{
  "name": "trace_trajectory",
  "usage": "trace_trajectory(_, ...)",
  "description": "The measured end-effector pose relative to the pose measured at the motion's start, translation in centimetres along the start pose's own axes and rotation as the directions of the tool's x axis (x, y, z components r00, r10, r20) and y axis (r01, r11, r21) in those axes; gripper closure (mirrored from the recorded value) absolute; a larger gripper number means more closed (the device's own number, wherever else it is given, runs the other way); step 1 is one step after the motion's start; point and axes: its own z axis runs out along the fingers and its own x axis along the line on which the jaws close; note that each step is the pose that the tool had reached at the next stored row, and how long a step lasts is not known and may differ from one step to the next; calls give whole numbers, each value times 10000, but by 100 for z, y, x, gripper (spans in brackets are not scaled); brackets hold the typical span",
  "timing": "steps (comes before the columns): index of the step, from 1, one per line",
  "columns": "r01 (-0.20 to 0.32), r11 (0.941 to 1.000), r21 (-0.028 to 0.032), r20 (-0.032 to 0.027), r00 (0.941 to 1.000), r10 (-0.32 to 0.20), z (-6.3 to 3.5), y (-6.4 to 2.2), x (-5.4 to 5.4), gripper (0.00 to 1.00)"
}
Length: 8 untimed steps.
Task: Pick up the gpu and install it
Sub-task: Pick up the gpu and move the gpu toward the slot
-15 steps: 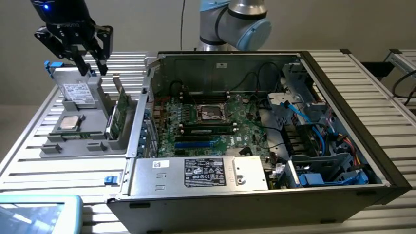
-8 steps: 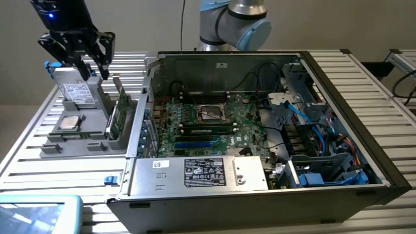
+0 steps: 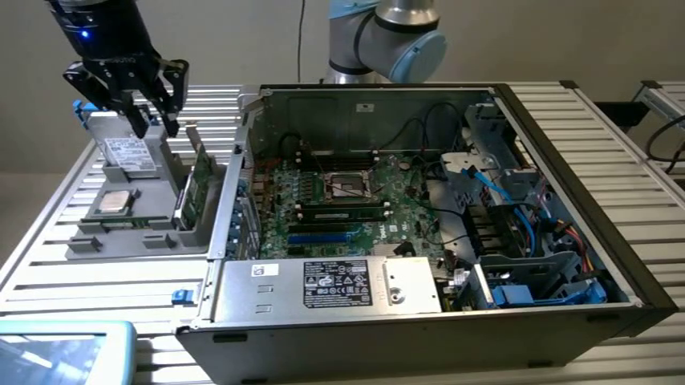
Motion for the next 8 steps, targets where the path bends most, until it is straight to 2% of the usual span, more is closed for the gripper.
trace_trajectory(8, -23, 10000, 1, 21, 10000, 23, 146, -8, 11, 51)
